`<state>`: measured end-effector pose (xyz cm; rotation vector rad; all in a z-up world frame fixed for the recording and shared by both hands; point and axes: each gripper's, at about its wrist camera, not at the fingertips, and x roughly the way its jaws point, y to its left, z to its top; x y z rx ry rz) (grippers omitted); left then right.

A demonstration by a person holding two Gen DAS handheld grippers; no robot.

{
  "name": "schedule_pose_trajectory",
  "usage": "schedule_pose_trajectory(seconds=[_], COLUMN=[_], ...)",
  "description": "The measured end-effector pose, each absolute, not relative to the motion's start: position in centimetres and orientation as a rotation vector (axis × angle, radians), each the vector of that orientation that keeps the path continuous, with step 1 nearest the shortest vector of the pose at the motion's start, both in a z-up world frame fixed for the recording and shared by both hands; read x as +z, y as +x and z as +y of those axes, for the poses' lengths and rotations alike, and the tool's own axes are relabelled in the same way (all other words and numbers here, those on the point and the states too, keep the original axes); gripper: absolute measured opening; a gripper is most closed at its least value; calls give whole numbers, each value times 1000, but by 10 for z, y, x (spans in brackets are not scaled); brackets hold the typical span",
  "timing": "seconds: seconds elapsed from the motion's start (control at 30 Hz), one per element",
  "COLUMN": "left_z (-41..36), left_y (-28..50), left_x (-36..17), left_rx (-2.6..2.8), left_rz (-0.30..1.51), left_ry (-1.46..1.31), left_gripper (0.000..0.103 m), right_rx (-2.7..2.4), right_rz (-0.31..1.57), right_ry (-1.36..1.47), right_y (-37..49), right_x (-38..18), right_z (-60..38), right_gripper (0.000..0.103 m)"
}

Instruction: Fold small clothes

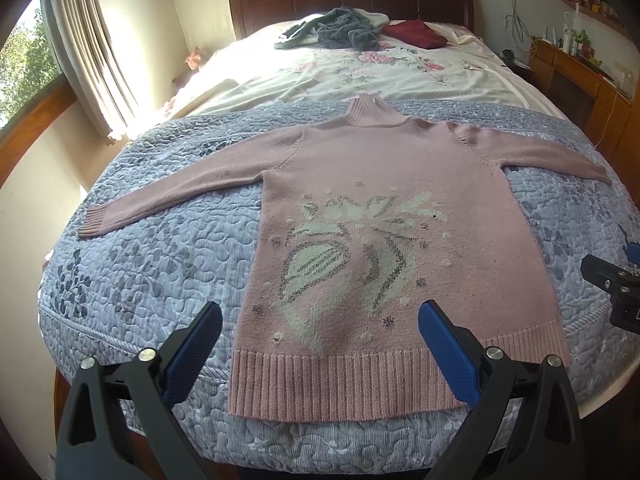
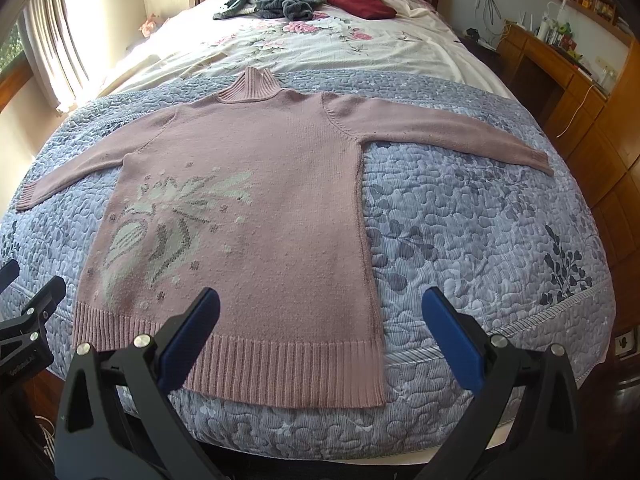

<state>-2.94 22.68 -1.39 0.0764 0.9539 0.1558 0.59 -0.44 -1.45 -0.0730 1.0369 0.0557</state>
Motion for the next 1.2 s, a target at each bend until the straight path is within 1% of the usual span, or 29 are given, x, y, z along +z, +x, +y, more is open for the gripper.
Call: schedule_pose_trajectory(seconds=[0.9, 1.2], left_z=[226, 225], left_y=[-28, -9], left_x=[-15, -32], left_rx=[135, 129], left_rz=[964, 1030], left_ry=[53, -29], left_gripper=[99, 99], right_rx=[58, 96], right_rz=[1035, 1051], right_ry=[-67, -31], right_y=[7, 27], right_x=[-14, -24], right_z=[-5, -22], right_gripper=[100, 100])
